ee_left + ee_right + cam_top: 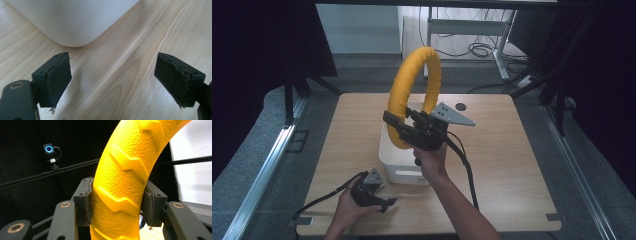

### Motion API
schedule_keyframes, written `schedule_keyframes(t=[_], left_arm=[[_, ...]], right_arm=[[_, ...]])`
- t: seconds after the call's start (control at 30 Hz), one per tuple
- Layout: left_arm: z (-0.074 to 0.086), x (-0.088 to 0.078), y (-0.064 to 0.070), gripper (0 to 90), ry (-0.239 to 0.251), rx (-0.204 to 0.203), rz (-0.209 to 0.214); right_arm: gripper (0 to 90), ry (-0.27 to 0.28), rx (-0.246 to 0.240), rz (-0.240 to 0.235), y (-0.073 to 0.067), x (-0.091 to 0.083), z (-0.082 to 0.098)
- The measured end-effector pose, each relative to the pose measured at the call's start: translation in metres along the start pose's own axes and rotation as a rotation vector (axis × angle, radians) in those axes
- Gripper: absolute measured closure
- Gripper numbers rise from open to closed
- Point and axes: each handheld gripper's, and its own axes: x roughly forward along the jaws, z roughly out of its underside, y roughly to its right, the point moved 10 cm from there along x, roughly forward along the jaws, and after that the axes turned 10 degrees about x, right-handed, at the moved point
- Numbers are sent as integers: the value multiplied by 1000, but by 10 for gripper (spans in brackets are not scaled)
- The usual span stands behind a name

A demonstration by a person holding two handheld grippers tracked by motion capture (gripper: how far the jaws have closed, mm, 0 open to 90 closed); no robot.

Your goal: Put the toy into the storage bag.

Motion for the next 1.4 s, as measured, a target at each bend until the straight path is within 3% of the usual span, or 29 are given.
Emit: schedule_keyframes(t=[0.77,1.1,1.4], left_arm=[[2,2,1,142,-14,4,8],[2,2,2,142,-15,5,13],[2,3,2,141,-14,2,15]], right_arm=[[493,-16,7,32,1,7,34],[493,17,4,82,9,9,46],[493,26,38,133,23,10,61]])
